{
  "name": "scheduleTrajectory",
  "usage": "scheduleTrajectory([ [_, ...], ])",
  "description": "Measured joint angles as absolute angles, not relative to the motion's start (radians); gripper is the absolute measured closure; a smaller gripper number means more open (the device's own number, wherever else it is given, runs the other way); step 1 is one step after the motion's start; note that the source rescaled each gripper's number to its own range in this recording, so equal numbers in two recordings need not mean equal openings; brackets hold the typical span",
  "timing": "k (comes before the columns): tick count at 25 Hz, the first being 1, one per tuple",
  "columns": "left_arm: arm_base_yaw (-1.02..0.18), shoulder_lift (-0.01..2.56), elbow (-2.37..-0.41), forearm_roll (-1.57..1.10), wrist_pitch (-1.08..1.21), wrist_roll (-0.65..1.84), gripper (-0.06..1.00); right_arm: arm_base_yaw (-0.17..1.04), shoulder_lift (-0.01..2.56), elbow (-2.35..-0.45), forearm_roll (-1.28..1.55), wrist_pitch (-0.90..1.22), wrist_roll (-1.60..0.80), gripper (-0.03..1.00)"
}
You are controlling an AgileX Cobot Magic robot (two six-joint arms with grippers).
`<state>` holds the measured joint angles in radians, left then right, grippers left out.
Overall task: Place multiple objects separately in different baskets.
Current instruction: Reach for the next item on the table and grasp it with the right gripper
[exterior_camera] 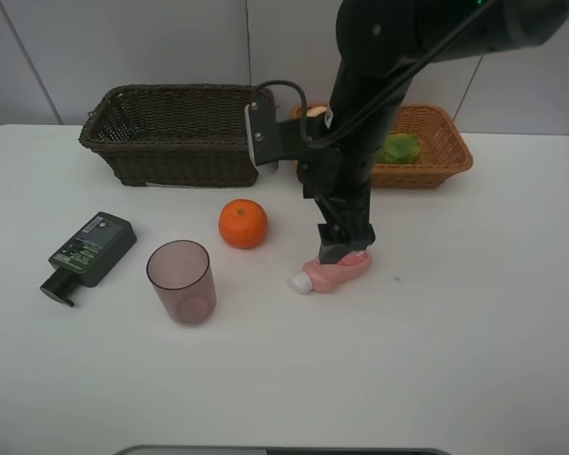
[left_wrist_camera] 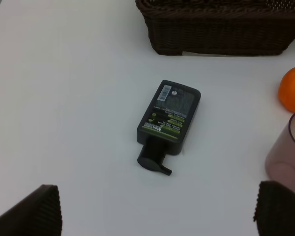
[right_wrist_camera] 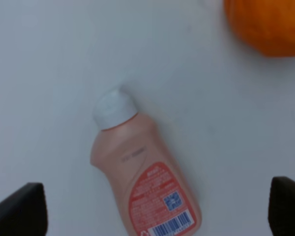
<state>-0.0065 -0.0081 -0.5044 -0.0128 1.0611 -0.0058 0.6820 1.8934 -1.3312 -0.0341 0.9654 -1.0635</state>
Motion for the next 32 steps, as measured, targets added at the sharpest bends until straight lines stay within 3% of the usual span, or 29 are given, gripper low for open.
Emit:
scheduleTrajectory([
  [7, -0.007, -0.008, -0.504, -0.013, 1.061, -0.006, -0.06, 0.633, 1.947, -1.302, -0.034, 0.946, -1.151, -0.03],
  [15, -0.007, -0.008, -0.504, -0.013, 1.061, -0.006, -0.06, 0.626, 1.950, -1.182, -0.069, 0.779, -1.257, -0.03],
  [32, -0.007, -0.008, -0.504, -0.013, 1.061, -0.006, -0.06, 0.596, 2.034, -1.178, -0.089, 0.705, -1.372, -0.03],
])
